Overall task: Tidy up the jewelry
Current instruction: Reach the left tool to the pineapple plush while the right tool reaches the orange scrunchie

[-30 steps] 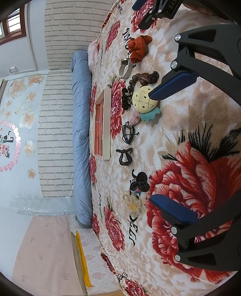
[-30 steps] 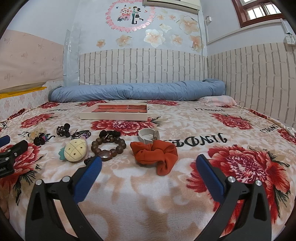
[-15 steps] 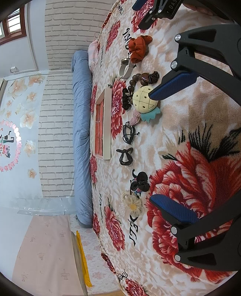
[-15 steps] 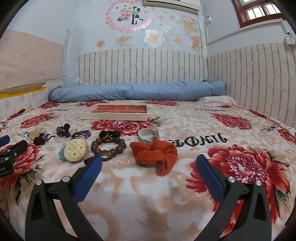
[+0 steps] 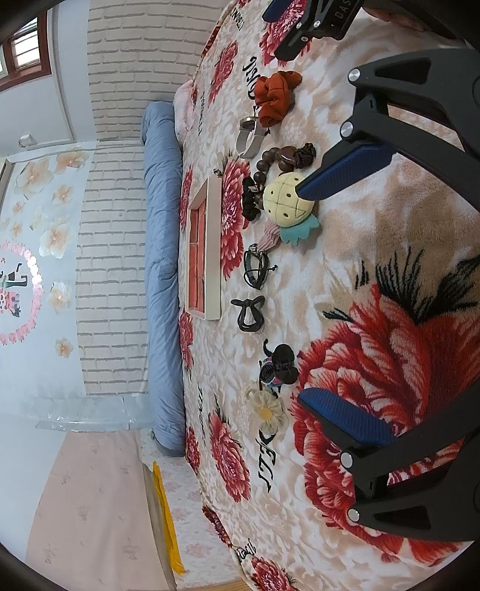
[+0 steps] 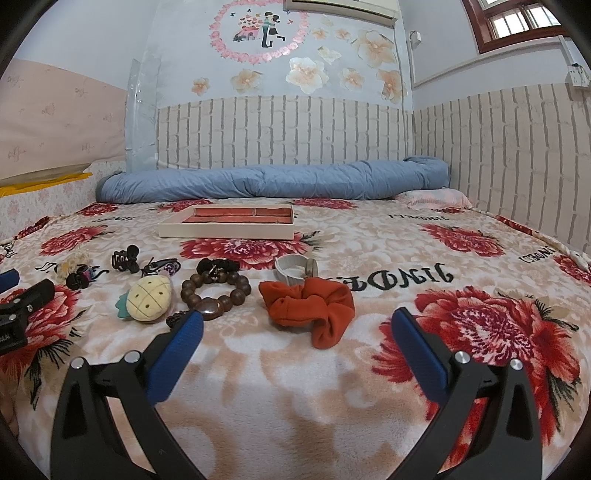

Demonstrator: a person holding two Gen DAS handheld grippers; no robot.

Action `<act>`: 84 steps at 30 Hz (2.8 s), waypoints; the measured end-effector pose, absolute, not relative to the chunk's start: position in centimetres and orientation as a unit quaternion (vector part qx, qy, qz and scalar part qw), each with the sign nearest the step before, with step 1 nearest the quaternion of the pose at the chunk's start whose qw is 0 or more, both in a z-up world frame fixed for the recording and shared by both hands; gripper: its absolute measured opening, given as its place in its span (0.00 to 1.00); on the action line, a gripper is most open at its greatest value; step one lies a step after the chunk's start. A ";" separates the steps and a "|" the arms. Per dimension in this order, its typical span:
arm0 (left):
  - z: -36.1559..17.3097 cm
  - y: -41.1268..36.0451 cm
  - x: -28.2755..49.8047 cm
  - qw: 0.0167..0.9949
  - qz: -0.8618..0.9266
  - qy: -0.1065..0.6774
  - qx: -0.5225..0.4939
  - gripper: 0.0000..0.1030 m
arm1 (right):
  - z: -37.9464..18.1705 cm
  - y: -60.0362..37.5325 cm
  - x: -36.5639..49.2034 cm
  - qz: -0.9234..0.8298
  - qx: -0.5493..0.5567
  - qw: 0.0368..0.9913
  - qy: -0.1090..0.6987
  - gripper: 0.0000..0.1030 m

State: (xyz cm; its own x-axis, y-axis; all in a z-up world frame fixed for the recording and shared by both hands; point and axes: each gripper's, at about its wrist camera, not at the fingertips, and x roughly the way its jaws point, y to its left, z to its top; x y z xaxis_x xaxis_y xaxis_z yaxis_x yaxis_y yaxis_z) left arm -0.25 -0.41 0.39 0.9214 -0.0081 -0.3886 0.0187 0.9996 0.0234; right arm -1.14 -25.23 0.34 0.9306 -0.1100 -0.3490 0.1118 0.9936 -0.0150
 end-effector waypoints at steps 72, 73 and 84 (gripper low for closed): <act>-3.2 -7.5 14.7 0.902 -0.068 0.427 0.024 0.96 | -2.6 -33.3 13.1 -0.051 0.011 0.914 0.402 0.96; -3.3 -7.5 14.7 0.901 -0.069 0.427 0.025 0.96 | -2.7 -33.3 13.1 -0.050 0.014 0.913 0.404 0.96; -2.7 -7.4 13.4 0.906 -0.084 0.412 0.040 0.79 | -2.9 -32.7 13.3 -0.029 0.004 0.909 0.415 0.74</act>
